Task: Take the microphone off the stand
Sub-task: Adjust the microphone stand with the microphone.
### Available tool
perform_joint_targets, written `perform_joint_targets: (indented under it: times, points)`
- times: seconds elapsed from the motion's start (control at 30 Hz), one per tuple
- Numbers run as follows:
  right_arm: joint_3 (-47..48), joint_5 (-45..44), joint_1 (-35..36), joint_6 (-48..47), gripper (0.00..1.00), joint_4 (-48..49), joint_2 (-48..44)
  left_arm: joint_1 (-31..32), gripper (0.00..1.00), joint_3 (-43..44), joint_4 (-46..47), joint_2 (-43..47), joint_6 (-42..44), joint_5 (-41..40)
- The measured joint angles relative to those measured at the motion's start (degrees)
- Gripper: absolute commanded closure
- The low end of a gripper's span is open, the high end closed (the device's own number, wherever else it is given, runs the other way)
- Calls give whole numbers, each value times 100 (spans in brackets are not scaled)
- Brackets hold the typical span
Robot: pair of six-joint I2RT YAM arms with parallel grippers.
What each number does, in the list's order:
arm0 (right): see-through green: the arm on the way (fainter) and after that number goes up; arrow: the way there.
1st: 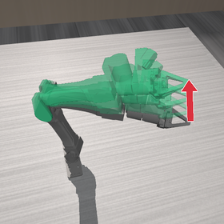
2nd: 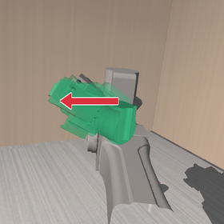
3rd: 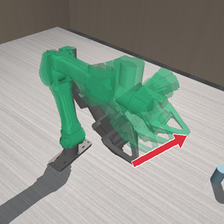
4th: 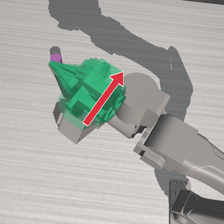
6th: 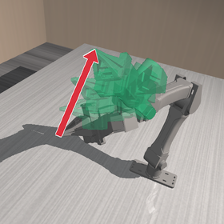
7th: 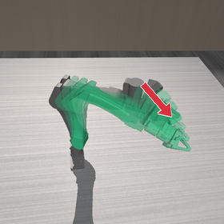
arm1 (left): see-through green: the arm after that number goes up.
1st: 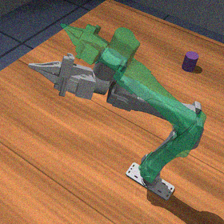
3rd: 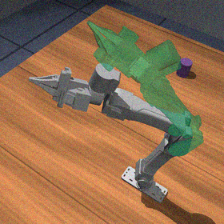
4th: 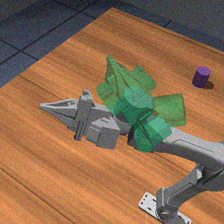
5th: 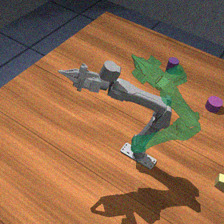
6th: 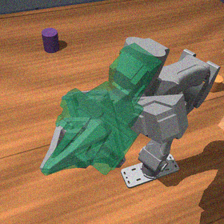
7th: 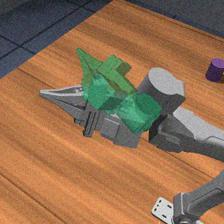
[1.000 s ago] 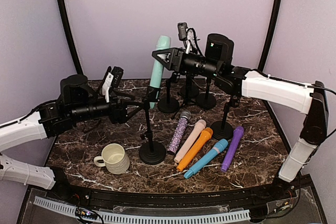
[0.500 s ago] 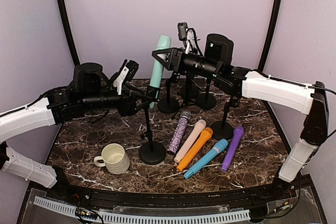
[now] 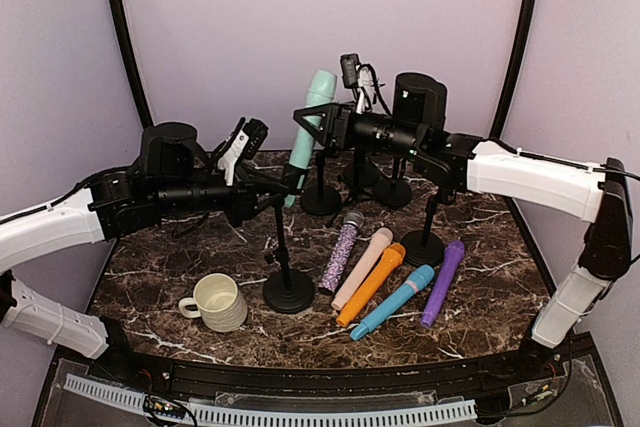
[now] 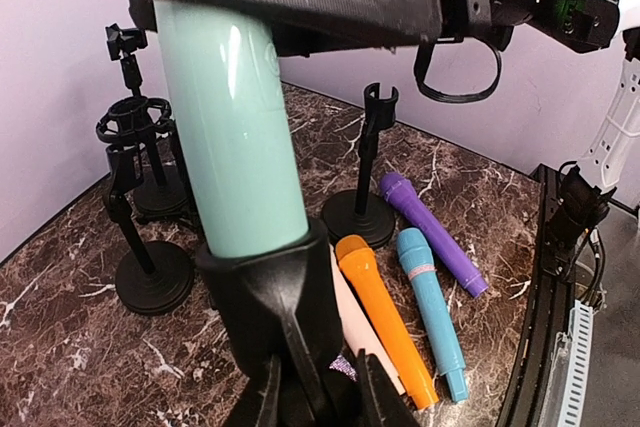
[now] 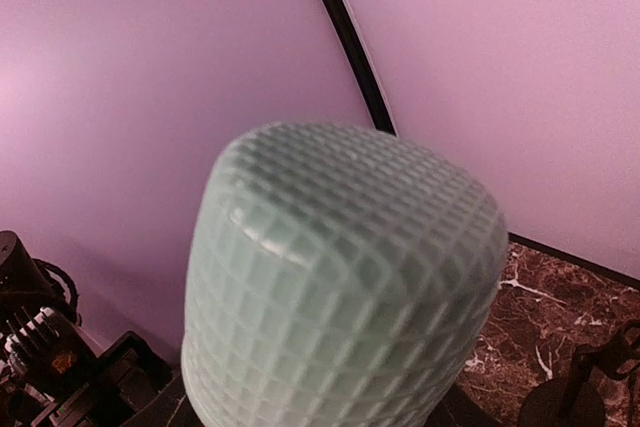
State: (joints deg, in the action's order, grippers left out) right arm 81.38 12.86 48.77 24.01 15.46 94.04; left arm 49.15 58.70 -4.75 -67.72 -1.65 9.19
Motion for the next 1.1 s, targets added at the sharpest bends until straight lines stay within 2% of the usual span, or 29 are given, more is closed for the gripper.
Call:
perform_joint_targets:
  times: [0.17,0.4,0.57,1.1]
  points:
    - [-177,68,22,20,23,-76,-46,0,100,-245,229,144,2,136]
    - [-387,278,52,140,15,-107,-247,0,100,-846,822,474,144,315]
    - [-417,380,35,236,13,-133,-254,0,100,-1040,984,518,227,400]
    - [-682,437,-90,522,7,81,-413,-72,100,-1475,678,313,656,898]
